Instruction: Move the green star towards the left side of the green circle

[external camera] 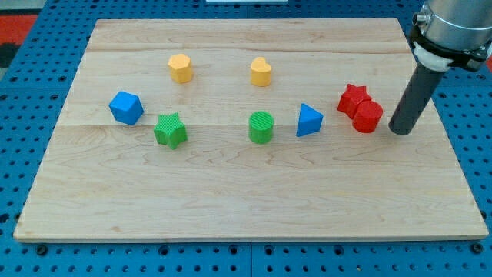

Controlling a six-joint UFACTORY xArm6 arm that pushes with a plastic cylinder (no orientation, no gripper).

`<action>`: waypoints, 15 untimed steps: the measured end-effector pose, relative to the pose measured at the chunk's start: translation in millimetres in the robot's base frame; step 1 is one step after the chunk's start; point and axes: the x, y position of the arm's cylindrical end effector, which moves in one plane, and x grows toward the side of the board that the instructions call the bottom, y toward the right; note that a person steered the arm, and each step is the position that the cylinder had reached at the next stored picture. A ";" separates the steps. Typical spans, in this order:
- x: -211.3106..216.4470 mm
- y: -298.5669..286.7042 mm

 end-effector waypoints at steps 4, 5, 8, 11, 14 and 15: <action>-5.1 -68.2; 57.4 -67.8; 86.3 -281.0; 32.4 -345.5; -10.6 -313.5; -25.4 -312.9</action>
